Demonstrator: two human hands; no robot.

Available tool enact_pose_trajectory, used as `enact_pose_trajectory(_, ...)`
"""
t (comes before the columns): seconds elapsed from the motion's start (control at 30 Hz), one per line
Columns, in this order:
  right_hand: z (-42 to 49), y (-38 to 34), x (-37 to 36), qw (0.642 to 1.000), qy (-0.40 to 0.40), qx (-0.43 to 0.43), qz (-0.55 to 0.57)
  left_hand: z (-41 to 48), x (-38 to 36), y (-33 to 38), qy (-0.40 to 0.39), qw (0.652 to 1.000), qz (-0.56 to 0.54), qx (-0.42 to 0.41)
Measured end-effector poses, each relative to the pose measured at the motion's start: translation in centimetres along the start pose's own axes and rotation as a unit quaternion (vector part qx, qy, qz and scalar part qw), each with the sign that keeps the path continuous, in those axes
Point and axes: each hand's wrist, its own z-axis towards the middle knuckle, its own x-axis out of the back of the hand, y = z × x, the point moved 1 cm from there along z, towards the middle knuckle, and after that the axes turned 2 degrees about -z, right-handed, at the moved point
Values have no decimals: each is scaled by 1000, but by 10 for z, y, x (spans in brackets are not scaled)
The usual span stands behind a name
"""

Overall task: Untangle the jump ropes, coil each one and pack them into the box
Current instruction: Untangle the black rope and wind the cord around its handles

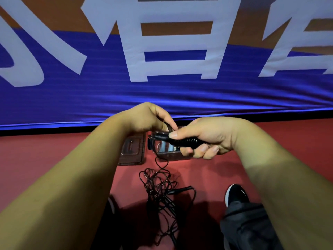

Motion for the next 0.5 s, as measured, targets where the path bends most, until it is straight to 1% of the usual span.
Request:
enact_pose_trajectory(0.07,1,3,0,1000,-4,-17,-26,0,0,6,12,1000,8,-8)
enact_pose_trajectory(0.17,4,5,-2,998,13,-18,-64,-1,-4,16,14,997,75,-25)
enact_pose_trajectory(0.23,9,5,1,994,59,-10,-93,2,-5,19,28,992,117,-43)
enact_pose_trajectory(0.37,18,9,12,978,180,1,-106,6,-5,23,69,974,202,-75)
enact_pose_trajectory(0.43,22,11,15,968,222,-1,-121,8,-7,27,68,963,251,-75)
enact_pose_trajectory(0.5,24,13,19,953,261,3,-154,10,-11,29,63,960,264,-64)
